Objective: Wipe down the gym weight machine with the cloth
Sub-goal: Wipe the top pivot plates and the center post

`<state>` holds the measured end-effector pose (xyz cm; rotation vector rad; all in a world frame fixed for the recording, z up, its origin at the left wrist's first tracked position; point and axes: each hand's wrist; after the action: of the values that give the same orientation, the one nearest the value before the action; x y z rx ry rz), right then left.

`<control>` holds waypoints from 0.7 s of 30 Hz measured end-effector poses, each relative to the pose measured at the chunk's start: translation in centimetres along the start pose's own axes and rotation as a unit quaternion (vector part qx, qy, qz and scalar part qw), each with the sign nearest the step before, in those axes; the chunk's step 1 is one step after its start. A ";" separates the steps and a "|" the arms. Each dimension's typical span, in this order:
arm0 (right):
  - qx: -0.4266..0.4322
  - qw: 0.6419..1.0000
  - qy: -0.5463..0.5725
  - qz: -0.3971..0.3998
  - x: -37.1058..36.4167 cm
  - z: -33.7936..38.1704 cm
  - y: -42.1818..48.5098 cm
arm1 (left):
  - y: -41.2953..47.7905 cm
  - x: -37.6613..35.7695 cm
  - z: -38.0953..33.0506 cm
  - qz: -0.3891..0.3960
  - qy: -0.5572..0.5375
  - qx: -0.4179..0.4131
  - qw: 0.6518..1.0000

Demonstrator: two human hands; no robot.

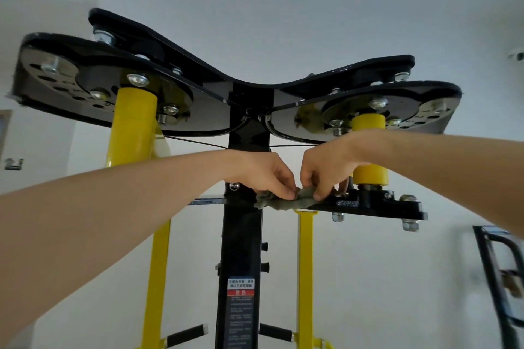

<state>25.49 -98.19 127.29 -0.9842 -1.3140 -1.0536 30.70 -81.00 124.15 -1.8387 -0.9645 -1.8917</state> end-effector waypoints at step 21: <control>0.217 0.957 0.120 -0.152 -4.9 5.0 10.4 | -4.9 3.9 4.9 0.081 0.236 0.211 0.945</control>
<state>34.39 -90.60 122.85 -0.3201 -1.4376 -1.0141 30.68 -73.37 126.42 -1.1143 -0.9211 -1.7370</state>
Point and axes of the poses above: each hand's wrist, its own y-axis towards the middle knuckle, its own x-axis out of the back of the hand, z = x × y, and after that the axes turned 12 degrees about y, right-handed
